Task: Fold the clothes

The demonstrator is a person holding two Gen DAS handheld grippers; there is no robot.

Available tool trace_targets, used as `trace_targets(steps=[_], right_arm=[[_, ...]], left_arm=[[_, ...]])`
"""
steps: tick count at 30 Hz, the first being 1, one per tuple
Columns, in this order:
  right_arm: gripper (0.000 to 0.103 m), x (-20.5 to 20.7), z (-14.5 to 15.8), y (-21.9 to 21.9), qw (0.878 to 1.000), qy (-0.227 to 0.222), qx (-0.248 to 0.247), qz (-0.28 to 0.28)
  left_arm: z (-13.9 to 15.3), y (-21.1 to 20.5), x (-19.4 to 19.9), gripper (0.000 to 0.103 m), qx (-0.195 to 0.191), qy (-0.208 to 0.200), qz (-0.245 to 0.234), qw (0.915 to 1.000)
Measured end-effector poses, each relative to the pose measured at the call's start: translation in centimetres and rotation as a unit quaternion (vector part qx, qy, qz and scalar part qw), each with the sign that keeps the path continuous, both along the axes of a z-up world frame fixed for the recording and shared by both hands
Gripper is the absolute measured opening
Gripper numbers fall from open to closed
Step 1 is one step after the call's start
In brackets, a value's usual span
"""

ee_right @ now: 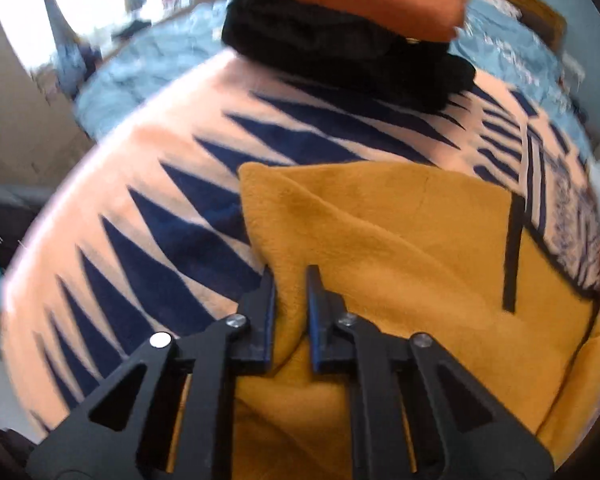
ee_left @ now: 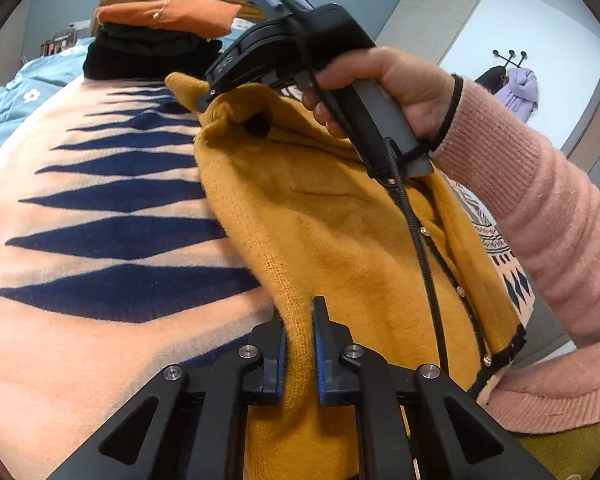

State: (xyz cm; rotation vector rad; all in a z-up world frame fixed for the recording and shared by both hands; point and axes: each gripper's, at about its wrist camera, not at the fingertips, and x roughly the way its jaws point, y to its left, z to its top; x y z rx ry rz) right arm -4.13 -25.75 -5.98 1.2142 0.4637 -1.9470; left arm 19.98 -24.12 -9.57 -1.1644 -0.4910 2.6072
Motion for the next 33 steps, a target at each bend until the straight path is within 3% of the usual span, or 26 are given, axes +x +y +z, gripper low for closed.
trace_targets(steps=[7,13,17,20,29,31,33], right_arm=[[0.014,-1.3,3.9,5.3,0.991,-0.051,-0.121,-0.026],[0.014,-1.9,7.1,11.7,0.973,-0.070,-0.215,-0.047],[0.014,-2.8,7.5,16.7,0.958,-0.078,-0.266,-0.076],[0.014,-4.1,6.6,19.6,0.951,-0.089,-0.278,-0.103],[0.014,-7.4,0.9,24.6,0.950,-0.114,-0.231,-0.177],[0.015,-7.5,0.6,24.7,0.951,-0.113,-0.229,-0.176],[0.024,-7.3,1.0,24.4,0.956,-0.101,-0.219,-0.165]], left_arm=[[3.2,1.9,0.8,0.009,-0.019,0.039,-0.032,0.9986],[5.1,4.4,0.4,0.009,-0.028,0.054,-0.072,0.9956],[5.7,6.7,-0.8,0.009,-0.031,0.056,-0.101,0.9928],[5.5,8.3,-1.9,0.009,-0.028,0.051,-0.120,0.9911],[2.4,12.1,-5.1,0.009,-0.021,-0.012,-0.127,0.9916],[2.5,12.2,-5.1,0.018,-0.027,-0.014,-0.119,0.9924],[2.6,12.4,-4.9,0.050,-0.032,-0.012,-0.112,0.9931]])
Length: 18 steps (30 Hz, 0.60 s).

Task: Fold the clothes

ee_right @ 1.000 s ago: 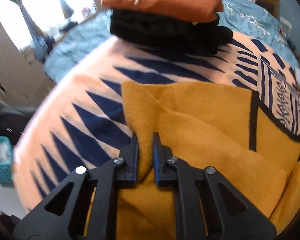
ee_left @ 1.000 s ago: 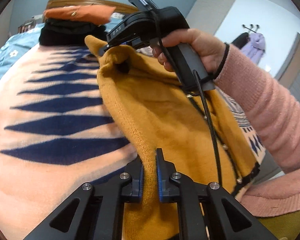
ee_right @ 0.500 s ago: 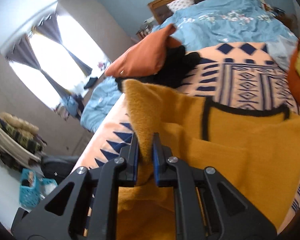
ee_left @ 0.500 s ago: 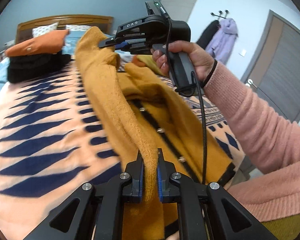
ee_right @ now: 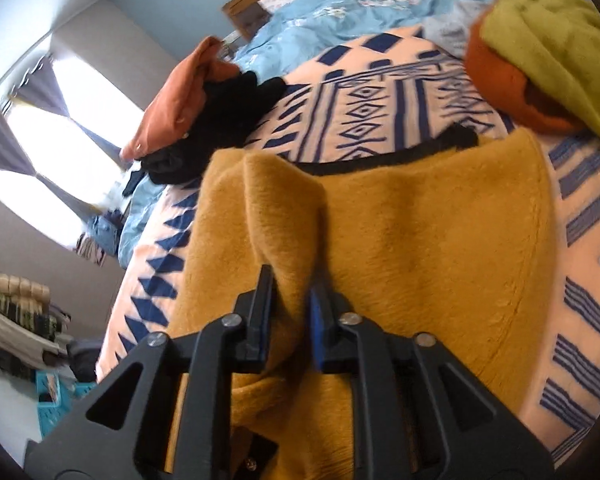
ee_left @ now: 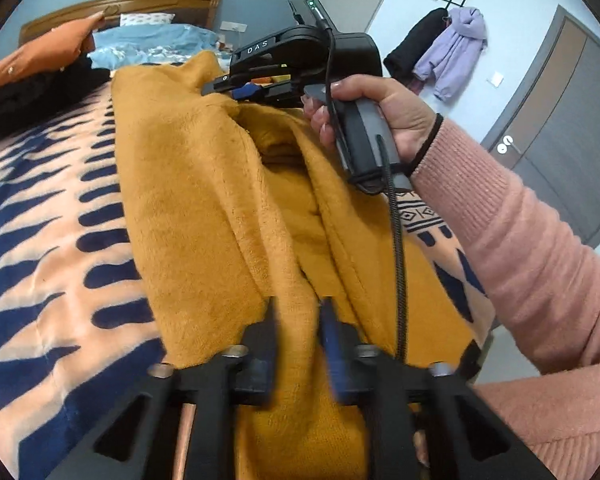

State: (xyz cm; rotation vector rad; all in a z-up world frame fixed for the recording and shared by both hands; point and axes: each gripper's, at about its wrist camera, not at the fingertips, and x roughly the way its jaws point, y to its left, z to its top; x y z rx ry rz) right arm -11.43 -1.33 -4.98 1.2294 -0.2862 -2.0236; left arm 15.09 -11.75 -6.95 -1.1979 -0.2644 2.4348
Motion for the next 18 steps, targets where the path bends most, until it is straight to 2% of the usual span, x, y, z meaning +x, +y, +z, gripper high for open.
trace_targets(steps=[1,4,5,7,9,12,16,18], right_arm=[[0.025,0.4,0.5,-0.1,1.000,0.015,0.015,-0.001],[0.027,1.6,2.0,0.2,0.998,0.053,0.039,0.004],[0.029,2.3,2.8,0.3,0.996,0.071,0.046,0.008],[0.030,4.7,4.8,0.4,0.990,0.120,0.064,0.025],[0.033,7.5,5.4,-0.6,0.984,0.148,0.068,0.078],[0.033,11.8,6.4,-2.0,0.967,0.187,0.072,0.156],[0.033,15.3,3.3,-4.7,0.948,0.183,0.116,0.232],[0.033,15.4,1.4,-5.1,0.945,0.177,0.147,0.234]], left_arm=[[0.0,0.1,0.1,0.056,0.002,0.001,0.001,1.0000],[0.0,0.5,0.5,0.059,-0.005,0.007,0.000,1.0000],[-0.1,0.7,0.6,0.063,-0.008,0.008,-0.001,0.9999],[-0.2,1.1,0.6,0.066,-0.015,0.008,-0.003,0.9998],[-0.1,1.4,0.8,0.068,-0.024,0.013,-0.006,0.9996],[0.1,1.9,0.9,0.072,-0.033,0.019,-0.009,0.9992],[0.2,1.9,1.3,0.074,-0.034,0.020,-0.009,0.9992],[0.2,1.6,1.8,0.075,-0.032,0.022,-0.008,0.9992]])
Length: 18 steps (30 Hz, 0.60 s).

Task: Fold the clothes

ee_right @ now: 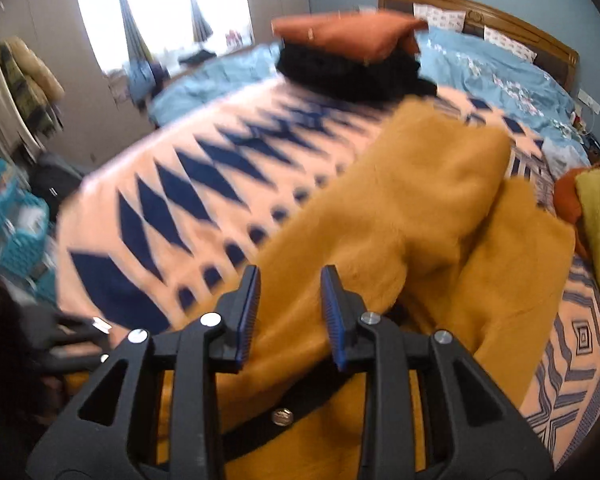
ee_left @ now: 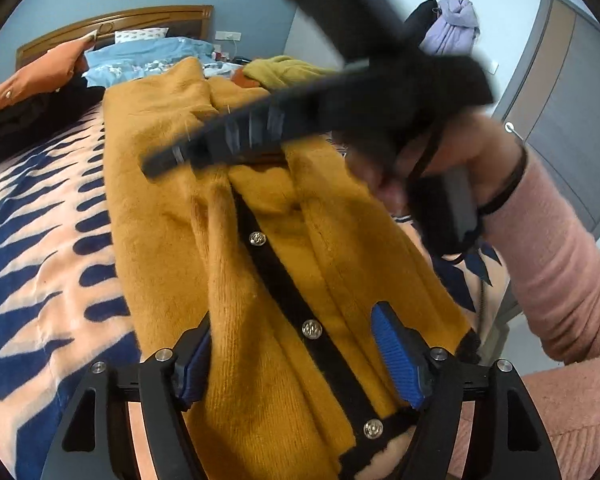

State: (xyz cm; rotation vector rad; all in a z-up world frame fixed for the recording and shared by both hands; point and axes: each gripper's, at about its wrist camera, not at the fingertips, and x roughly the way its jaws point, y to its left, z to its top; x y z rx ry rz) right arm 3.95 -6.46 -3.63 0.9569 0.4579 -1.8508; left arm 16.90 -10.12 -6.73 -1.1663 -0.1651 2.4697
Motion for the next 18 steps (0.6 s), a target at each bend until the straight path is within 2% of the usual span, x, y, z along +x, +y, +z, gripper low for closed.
trace_targets(steps=[5,10,15,16,18], right_arm=[[0.032,-2.1,-2.1,2.3,0.998,-0.028,0.001,-0.052],[0.032,-2.2,-1.6,4.1,0.997,-0.011,0.008,-0.082],[0.034,1.4,0.3,4.9,0.999,-0.007,-0.036,-0.031],[0.036,2.1,0.0,4.8,0.999,-0.016,-0.032,-0.023],[0.056,3.1,-0.5,4.7,0.999,-0.030,-0.022,-0.021]], left_arm=[[0.4,-1.5,2.0,0.076,0.026,0.009,-0.008,0.9996],[1.3,-3.7,3.9,0.077,0.034,0.030,0.010,0.9989],[1.0,-5.7,3.5,0.078,0.034,0.025,0.045,0.9981],[0.9,-5.9,3.5,0.078,0.031,0.022,0.049,0.9981],[0.8,-5.7,3.7,0.079,0.029,0.024,0.037,0.9986]])
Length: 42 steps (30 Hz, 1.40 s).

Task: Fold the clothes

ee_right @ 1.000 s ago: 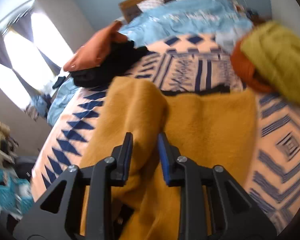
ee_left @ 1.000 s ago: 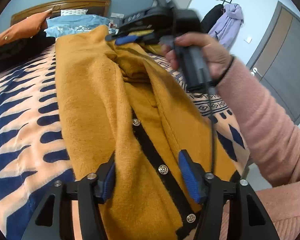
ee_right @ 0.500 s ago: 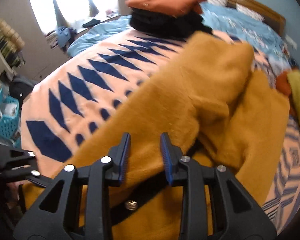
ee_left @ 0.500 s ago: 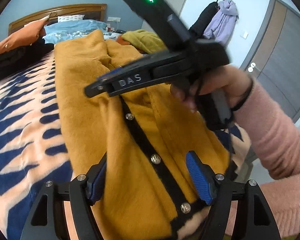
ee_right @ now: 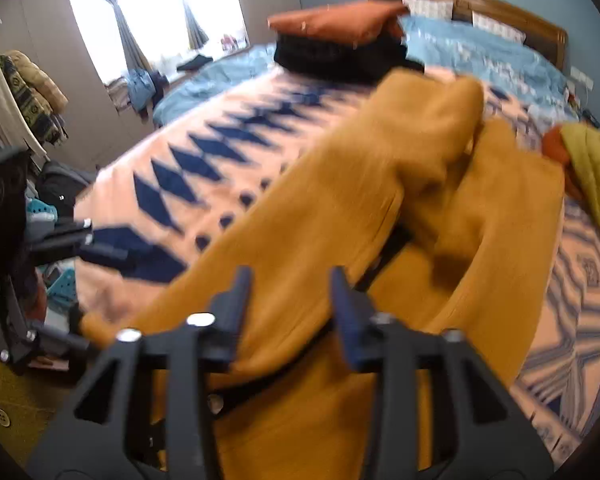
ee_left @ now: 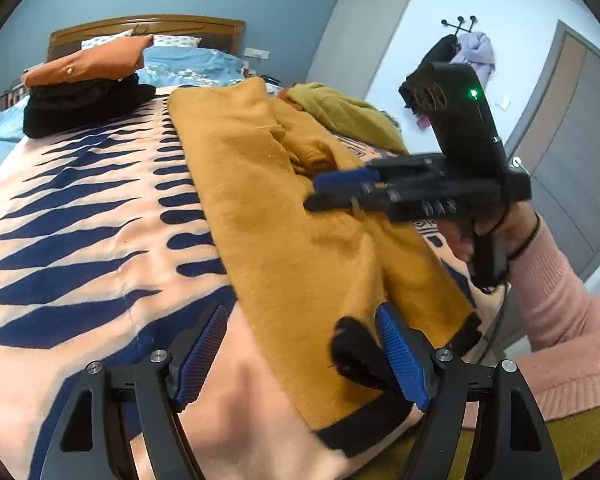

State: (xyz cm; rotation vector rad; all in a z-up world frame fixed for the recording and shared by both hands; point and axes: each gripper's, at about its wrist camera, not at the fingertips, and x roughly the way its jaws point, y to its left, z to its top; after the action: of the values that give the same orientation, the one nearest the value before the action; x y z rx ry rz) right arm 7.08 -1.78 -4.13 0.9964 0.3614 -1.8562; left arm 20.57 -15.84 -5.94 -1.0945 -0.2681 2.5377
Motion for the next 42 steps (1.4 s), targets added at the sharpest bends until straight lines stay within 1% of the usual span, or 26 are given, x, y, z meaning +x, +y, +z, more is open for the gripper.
trace_targets(steps=[3,5,6,8,10,11,13,15,16,19,21,23,25,26,27,28,32,34,35,36,37,38,39,40,42], right_arm=[[0.056,0.5,-1.2,1.1,0.999,-0.042,-0.012,-0.021],[0.058,0.4,-2.0,2.3,0.995,-0.088,-0.034,-0.036],[0.058,0.4,-2.4,2.7,0.992,-0.113,-0.048,-0.035],[0.057,0.8,-3.0,2.9,0.988,-0.139,-0.068,-0.019],[0.031,1.3,-3.2,2.7,0.981,-0.166,-0.099,-0.001],[0.016,1.5,-3.1,2.6,0.977,-0.176,-0.117,0.006],[0.016,1.8,-2.6,2.6,0.972,-0.182,-0.150,0.006],[0.016,1.9,-2.7,2.9,0.958,-0.210,-0.193,0.010],[0.016,1.8,-3.0,3.0,0.955,-0.218,-0.200,0.008],[0.023,1.5,-4.6,3.9,0.961,-0.223,-0.158,-0.044],[0.023,2.2,-4.4,4.9,0.964,-0.209,-0.159,-0.045],[0.024,3.5,-3.5,5.6,0.966,-0.195,-0.166,-0.030],[0.024,5.2,-2.6,5.6,0.970,-0.175,-0.169,0.004],[0.023,5.9,-2.7,5.1,0.970,-0.177,-0.164,0.014],[0.017,6.6,-2.8,4.6,0.970,-0.180,-0.160,0.025],[0.015,7.3,-3.0,4.0,0.970,-0.182,-0.154,0.035],[0.012,7.9,-4.4,3.3,0.975,-0.178,-0.131,0.025],[0.014,8.2,-3.8,4.0,0.978,-0.161,-0.132,0.017],[0.019,8.4,-3.5,4.3,0.980,-0.151,-0.132,0.013],[0.034,8.5,-3.1,5.2,0.981,-0.138,-0.134,0.004],[0.043,8.6,-2.6,6.1,0.983,-0.124,-0.135,-0.005],[0.054,8.5,-2.2,7.1,0.983,-0.117,-0.142,-0.018],[0.060,8.3,-2.0,8.6,0.981,-0.116,-0.153,-0.038],[0.063,8.2,-1.7,10.0,0.978,-0.115,-0.164,-0.059],[0.075,7.8,-1.7,12.8,0.973,-0.111,-0.172,-0.105]], left_arm=[[0.1,0.3,0.7,0.080,0.006,0.012,-0.032,0.9994],[0.1,0.6,1.0,0.082,0.009,0.019,-0.050,0.9985],[0.1,0.7,1.1,0.082,0.011,0.022,-0.059,0.9980],[0.0,0.9,1.1,0.082,0.008,0.026,-0.064,0.9976],[0.1,0.7,1.2,0.082,0.002,0.023,-0.054,0.9983],[0.2,0.4,1.3,0.082,0.002,0.022,-0.047,0.9986],[0.5,-0.5,1.6,0.082,0.004,0.023,-0.036,0.9991],[0.9,-1.4,2.2,0.082,0.004,0.028,-0.026,0.9993],[1.0,-1.8,2.6,0.082,0.004,0.031,-0.020,0.9993],[1.0,-2.7,3.3,0.083,0.008,0.031,-0.012,0.9994],[0.8,-2.6,3.5,0.083,0.009,0.028,-0.015,0.9995],[0.4,-2.4,3.6,0.083,0.008,0.024,-0.019,0.9995],[-0.1,-2.0,3.4,0.083,0.009,0.017,-0.026,0.9995],[-0.3,-1.7,3.2,0.083,0.010,0.014,-0.029,0.9994],[-0.6,-1.5,3.1,0.083,0.010,0.010,-0.032,0.9994],[-0.8,-1.3,2.9,0.083,0.010,0.006,-0.034,0.9994],[-1.7,-0.9,2.6,0.083,0.007,-0.011,-0.033,0.9994],[-2.1,-0.8,2.4,0.083,0.014,-0.024,-0.034,0.9990],[-2.3,-0.7,2.4,0.083,0.018,-0.030,-0.036,0.9988],[-2.5,-0.6,2.3,0.083,0.022,-0.035,-0.038,0.9984],[-2.7,-0.4,2.3,0.083,0.025,-0.040,-0.040,0.9981],[-2.9,-0.3,2.2,0.084,0.029,-0.045,-0.042,0.9977],[-3.1,-0.1,2.2,0.084,0.032,-0.048,-0.044,0.9974],[-3.0,0.0,2.2,0.084,0.038,-0.047,-0.048,0.9970],[-3.1,0.1,2.1,0.084,0.074,-0.056,-0.063,0.9936]])
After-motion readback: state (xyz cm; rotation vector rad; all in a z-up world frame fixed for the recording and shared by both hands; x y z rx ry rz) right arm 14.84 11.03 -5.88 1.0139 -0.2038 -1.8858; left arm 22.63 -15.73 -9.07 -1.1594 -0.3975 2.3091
